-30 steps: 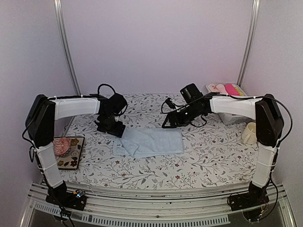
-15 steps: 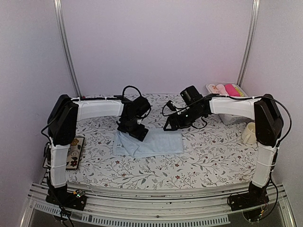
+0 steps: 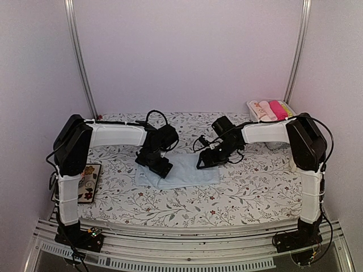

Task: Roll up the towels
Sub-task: Smooth out the towel at the center of the board.

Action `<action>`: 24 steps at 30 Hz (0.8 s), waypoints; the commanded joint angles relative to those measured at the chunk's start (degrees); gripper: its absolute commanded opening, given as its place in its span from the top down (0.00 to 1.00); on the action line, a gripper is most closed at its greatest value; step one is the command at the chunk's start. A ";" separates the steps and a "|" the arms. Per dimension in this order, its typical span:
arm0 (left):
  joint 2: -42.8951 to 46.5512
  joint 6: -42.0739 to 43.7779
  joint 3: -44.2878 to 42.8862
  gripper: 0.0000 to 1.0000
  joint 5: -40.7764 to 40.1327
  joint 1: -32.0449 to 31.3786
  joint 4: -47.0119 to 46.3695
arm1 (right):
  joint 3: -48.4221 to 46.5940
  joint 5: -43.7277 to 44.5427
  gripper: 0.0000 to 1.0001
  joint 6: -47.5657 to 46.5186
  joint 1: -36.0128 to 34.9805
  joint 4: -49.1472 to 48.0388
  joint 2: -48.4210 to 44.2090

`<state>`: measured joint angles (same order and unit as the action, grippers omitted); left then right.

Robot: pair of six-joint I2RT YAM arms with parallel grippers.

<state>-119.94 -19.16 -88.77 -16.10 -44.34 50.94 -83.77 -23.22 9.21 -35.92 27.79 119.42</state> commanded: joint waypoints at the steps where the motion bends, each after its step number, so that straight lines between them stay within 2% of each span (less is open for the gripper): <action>1: 3.71 -1.16 2.65 0.03 -1.42 0.29 1.55 | 0.69 0.78 0.29 0.67 0.69 -0.28 1.97; 11: 12.62 -4.18 11.51 0.03 -4.86 0.45 4.50 | 0.61 0.32 0.30 1.58 1.31 0.40 3.18; 18: 17.11 -6.39 14.59 0.03 -5.53 0.49 5.80 | 0.70 0.50 0.29 1.51 1.38 0.86 2.78; 24: 17.61 -6.26 15.06 0.03 -5.74 1.98 4.58 | 1.05 0.77 0.30 1.59 1.34 0.86 2.49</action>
<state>-103.44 -24.51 -74.04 -21.28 -43.94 55.83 -83.66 -23.51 10.50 -35.18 27.59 120.62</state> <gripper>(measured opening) 0.966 0.705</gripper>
